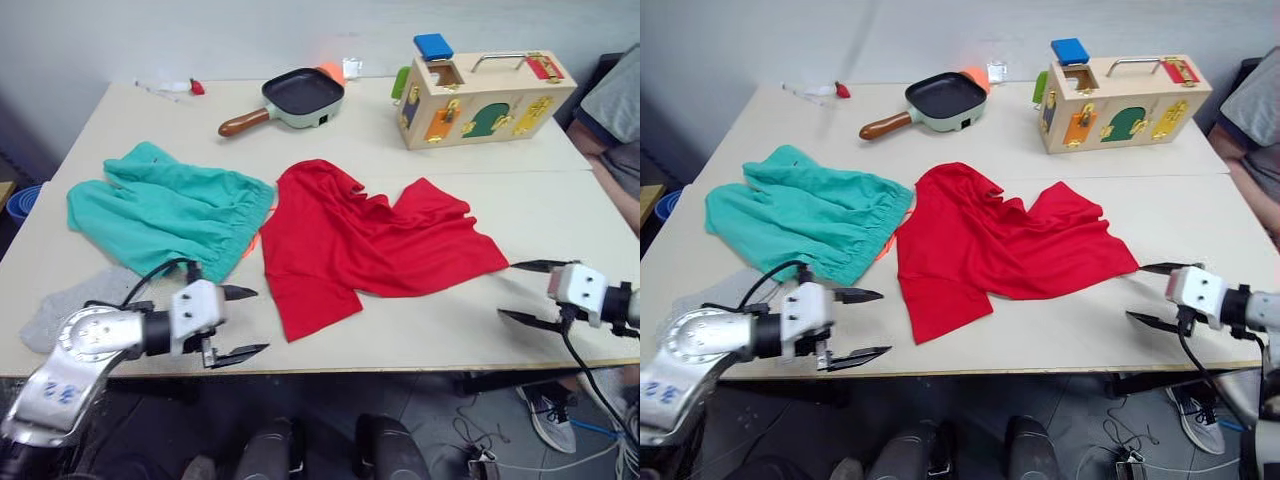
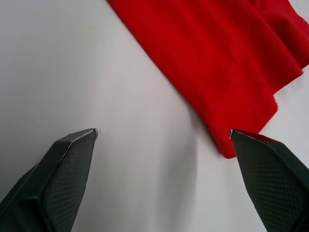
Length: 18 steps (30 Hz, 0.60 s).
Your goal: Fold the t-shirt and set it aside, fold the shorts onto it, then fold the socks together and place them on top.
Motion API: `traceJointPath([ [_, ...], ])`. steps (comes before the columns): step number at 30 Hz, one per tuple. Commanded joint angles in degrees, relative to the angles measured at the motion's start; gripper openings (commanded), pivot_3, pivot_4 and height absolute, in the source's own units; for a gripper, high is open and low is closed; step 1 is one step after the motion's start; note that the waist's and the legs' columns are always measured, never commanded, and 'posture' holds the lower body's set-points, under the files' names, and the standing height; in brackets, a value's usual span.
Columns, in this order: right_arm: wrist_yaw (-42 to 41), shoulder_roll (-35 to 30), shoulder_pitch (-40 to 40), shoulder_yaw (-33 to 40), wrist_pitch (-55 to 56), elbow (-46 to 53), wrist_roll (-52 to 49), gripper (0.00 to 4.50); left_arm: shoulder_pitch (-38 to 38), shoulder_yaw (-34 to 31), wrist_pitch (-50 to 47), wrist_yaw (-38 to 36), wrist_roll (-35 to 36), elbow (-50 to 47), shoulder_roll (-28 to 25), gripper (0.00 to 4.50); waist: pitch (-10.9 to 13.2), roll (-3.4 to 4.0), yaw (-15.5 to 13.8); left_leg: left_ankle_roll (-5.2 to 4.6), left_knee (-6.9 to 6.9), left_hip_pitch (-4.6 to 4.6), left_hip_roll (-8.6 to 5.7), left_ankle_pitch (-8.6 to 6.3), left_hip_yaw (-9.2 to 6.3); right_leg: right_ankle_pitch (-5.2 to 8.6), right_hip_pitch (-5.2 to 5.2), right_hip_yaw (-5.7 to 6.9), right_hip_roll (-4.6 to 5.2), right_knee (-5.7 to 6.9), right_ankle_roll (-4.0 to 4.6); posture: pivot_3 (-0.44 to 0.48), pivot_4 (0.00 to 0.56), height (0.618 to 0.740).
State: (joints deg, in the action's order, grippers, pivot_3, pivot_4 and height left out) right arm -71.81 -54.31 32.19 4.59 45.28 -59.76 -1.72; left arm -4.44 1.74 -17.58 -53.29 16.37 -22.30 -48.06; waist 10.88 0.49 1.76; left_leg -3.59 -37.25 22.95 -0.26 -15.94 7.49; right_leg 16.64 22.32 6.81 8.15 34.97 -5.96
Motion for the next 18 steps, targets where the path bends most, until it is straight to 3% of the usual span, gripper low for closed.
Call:
traceJointPath([
  [1,4.4,-1.05,3.17,-2.98,1.8,-4.87,5.38,4.45,-5.25,5.86,0.88,-0.29,-4.99,3.02,1.52,4.5,-0.04,-0.18,-0.01,0.01,-0.04,-0.01,0.01,0.0,0.01,-0.01,0.0,-0.05,0.0,0.03,-0.01,0.0,0.15,0.74],
  [6,8.25,0.56,8.66,-6.98,1.23,-7.68,10.08,4.45,-12.52,13.63,-0.88,1.01,-11.47,8.92,5.83,4.5,-0.08,-0.27,0.08,0.25,-0.14,-0.11,0.02,-0.08,0.01,-0.07,-0.11,-0.05,0.1,0.06,-0.09,0.0,0.15,0.74],
  [12,13.13,2.65,13.18,-10.34,-0.7,-9.73,14.15,4.45,-15.96,17.06,-2.73,4.12,-17.32,14.06,9.87,4.5,-0.15,-0.31,0.0,0.33,0.02,-0.87,0.02,-0.16,-0.04,-0.06,-0.84,-0.02,0.2,-0.11,-0.08,0.0,0.15,0.74],
  [14,14.3,3.73,14.37,-11.04,-1.75,-10.21,15.01,4.5,-16.82,17.72,-2.8,4.59,-18.8,15.53,10.45,4.11,-0.22,-0.37,-0.01,0.34,0.01,-0.87,0.02,-0.16,-0.06,-0.06,-0.84,-0.02,0.23,-0.1,-0.08,0.0,0.15,0.74],
  [18,15.17,5.5,16.32,-12.75,-4.37,-11.1,16.74,3.56,-18.09,18.07,-2.9,4.91,-20.06,17.61,10.82,2.99,-0.4,-0.55,0.08,0.37,0.02,-0.89,0.02,-0.15,-0.07,-0.06,-0.84,-0.03,0.23,-0.06,-0.07,0.0,0.15,0.74],
])
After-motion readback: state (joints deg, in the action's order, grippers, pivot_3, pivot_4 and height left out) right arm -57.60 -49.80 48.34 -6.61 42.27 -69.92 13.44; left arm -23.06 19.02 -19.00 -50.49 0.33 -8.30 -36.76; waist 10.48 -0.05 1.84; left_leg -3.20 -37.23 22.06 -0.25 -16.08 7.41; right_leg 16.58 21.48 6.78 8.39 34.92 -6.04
